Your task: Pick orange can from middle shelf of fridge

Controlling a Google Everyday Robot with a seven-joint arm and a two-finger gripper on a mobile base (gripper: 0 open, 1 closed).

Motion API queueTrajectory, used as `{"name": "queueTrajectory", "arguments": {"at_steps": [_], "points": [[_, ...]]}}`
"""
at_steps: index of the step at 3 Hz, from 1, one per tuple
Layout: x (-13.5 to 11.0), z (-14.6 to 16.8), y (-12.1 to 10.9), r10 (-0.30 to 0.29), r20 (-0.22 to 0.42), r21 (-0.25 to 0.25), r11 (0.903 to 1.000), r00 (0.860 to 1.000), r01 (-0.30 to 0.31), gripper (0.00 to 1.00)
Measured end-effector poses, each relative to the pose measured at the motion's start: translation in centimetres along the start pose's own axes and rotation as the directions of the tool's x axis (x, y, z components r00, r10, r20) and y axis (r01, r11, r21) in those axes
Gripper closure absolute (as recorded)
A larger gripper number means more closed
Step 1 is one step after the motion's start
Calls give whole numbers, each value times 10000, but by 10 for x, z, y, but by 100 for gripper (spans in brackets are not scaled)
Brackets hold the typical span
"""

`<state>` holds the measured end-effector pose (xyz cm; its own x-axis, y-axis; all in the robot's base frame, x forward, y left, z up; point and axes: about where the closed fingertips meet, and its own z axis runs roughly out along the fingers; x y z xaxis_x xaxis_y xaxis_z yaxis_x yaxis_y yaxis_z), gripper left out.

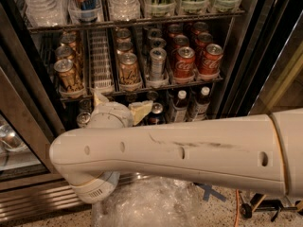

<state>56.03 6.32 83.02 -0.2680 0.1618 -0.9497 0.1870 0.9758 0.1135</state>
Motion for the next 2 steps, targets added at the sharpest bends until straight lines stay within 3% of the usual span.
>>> {"name": "queueTrajectory", "arguments": {"at_steps": [2], "points": [[0, 0, 0, 1, 4, 2, 10000, 10000, -1, 0]]}}
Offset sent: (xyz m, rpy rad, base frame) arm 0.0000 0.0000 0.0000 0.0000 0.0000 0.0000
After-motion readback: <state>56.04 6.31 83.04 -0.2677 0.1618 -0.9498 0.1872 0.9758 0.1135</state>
